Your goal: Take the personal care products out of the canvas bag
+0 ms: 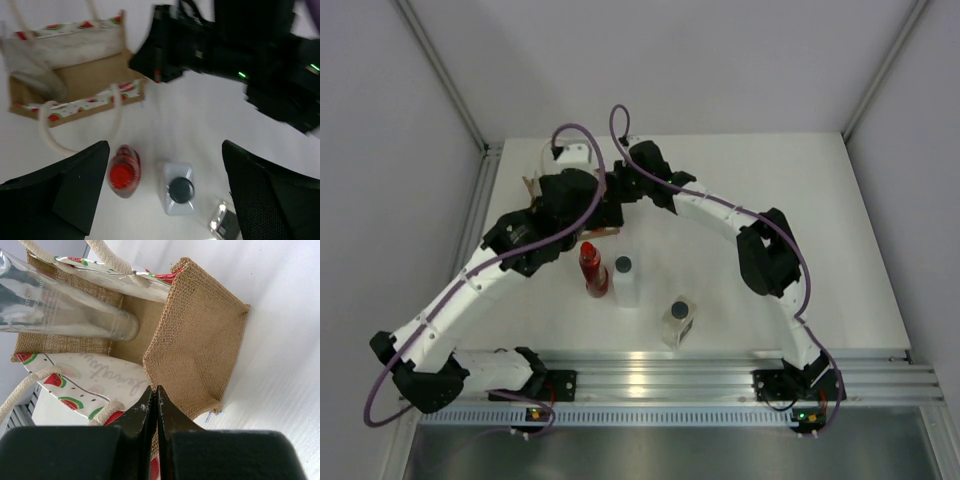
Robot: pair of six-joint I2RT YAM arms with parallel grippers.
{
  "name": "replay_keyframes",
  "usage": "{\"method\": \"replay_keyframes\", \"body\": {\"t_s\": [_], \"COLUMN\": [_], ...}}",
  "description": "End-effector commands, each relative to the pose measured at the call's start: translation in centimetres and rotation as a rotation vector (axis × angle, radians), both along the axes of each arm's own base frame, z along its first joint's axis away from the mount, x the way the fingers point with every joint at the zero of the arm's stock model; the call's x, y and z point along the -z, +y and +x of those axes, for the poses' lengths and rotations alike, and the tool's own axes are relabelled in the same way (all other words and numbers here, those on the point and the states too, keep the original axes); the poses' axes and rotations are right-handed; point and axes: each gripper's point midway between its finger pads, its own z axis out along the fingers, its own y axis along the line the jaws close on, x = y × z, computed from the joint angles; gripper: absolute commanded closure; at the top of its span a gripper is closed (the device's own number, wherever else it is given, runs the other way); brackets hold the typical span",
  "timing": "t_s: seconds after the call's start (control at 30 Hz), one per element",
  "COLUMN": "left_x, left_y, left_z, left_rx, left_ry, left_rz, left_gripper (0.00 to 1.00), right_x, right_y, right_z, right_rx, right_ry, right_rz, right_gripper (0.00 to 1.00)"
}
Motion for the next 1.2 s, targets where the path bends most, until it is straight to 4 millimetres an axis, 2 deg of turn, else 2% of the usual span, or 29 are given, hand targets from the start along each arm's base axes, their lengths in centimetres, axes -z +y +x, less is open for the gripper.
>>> {"method": "replay_keyframes", "body": {"t_s": [0.0, 0.03, 0.07, 0.1, 0.13, 0.17, 0.2, 0.23, 0.27, 0.3, 0.33, 0.4, 0.43, 0.6, 0.8, 1.07, 1.17], "left_x": [-1.0, -1.2, -1.3, -1.2, -0.2, -0.7, -0.4, 0.7, 1.1, 0.9, 2.1, 2.5, 3.6, 6.4, 8.8, 10.4, 11.2], "left_y": [6.2, 6.7, 8.5, 9.4, 9.9, 11.7, 12.3, 12.6, 14.3, 14.6, 15.0, 16.3, 16.6, 18.1, 18.8, 18.4, 18.5], "left_z": [3.7, 4.8, 6.1, 7.0, 8.3, 9.6, 10.4, 11.7, 12.6, 13.2, 14.0, 14.8, 15.3, 16.2, 16.8, 18.0, 18.2], "left_rx": [-0.213, -0.231, -0.281, -0.305, -0.314, -0.353, -0.359, -0.35, -0.381, -0.374, -0.37, -0.388, -0.389, -0.397, -0.396, -0.371, -0.375], "left_ry": [-0.006, -0.001, 0.01, 0.018, 0.051, 0.054, 0.071, 0.109, 0.127, 0.134, 0.173, 0.193, 0.217, 0.295, 0.372, 0.42, 0.439], "left_rz": [0.02, 0.021, 0.014, 0.013, 0.03, 0.008, 0.002, 0.01, 0.001, -0.015, 0.0, -0.004, 0.012, 0.057, 0.102, 0.11, 0.118], "left_gripper": [0.02, 0.03, 0.03, 0.04, 0.04, 0.05, 0.05, 0.05, 0.06, 0.07, 0.08, 0.09, 0.09, 0.09, 0.17, 0.35, 0.36], "right_x": [-2.1, -2.0, -2.1, -2.0, -2.1, -2.1, -2.0, -2.0, -2.0, -2.0, -2.0, -2.1, -2.0, -2.4, -2.2, -2.3, -2.3], "right_y": [0.0, 0.1, 0.1, 0.1, 0.2, 0.2, 0.2, 0.3, 0.3, 0.3, 0.3, 0.4, 0.3, 0.5, 0.5, 0.7, 0.7], "right_z": [0.2, 0.2, 0.3, 0.2, 0.3, 0.3, 0.3, 0.3, 0.3, 0.3, 0.3, 0.4, 0.5, 0.4, 0.4, 0.5, 0.5], "right_rx": [-0.004, -0.005, -0.005, -0.006, -0.007, -0.008, -0.008, -0.008, -0.008, -0.01, -0.009, -0.01, -0.009, -0.015, -0.017, -0.017, -0.019], "right_ry": [-0.027, -0.024, -0.027, -0.024, -0.025, -0.027, -0.026, -0.023, -0.024, -0.024, -0.023, -0.026, -0.026, -0.03, -0.026, -0.027, -0.027], "right_rz": [0.005, 0.006, 0.008, 0.006, 0.009, 0.008, 0.009, 0.009, 0.01, 0.011, 0.011, 0.013, 0.011, 0.02, 0.021, 0.03, 0.03], "right_gripper": [1.0, 1.0, 1.0, 1.0, 1.0, 1.0, 1.0, 1.0, 1.0, 1.0, 1.0, 1.0, 1.0, 1.0, 1.0, 1.0, 1.0]}}
